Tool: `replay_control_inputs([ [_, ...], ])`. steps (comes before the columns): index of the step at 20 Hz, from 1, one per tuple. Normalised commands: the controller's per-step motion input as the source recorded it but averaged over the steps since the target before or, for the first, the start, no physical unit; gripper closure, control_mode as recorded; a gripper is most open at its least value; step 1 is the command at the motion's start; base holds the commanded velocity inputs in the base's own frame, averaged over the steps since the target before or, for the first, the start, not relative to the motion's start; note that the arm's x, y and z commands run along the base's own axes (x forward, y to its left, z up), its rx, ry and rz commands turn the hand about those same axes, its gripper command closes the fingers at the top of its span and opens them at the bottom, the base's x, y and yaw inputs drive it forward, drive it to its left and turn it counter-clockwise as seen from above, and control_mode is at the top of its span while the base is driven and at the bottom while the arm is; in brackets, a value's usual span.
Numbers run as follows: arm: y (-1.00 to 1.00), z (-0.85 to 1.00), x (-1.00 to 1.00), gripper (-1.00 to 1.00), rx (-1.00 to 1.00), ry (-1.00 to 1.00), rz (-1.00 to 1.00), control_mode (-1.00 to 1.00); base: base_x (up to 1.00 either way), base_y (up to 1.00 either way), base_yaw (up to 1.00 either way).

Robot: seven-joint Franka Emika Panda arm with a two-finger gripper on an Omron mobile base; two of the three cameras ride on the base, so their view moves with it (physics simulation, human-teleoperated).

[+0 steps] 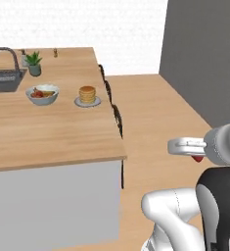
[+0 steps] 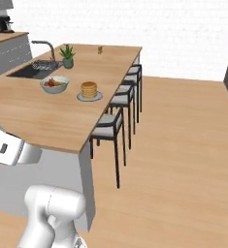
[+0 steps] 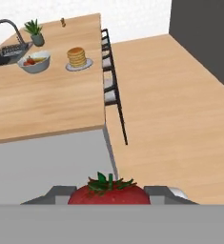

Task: Take the strawberry from the fridge and place it on top of the pancake, located on the dining counter.

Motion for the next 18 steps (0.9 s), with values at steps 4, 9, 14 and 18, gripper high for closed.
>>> replay_control_inputs([
  [4, 0.00, 0.00, 0.00, 1.00, 0.00, 0.00, 0.00, 1.00, 0.57, -1.00, 0.20],
  [9, 0.00, 0.00, 0.00, 1.00, 0.00, 0.00, 0.00, 1.00, 0.51, -1.00, 0.32],
  [14, 0.00, 0.00, 0.00, 1.00, 0.00, 0.00, 0.00, 1.00, 0.38, -0.99, 0.42],
  [18, 0.00, 0.00, 0.00, 1.00, 0.00, 0.00, 0.00, 1.00, 0.28, -0.80, 0.57],
])
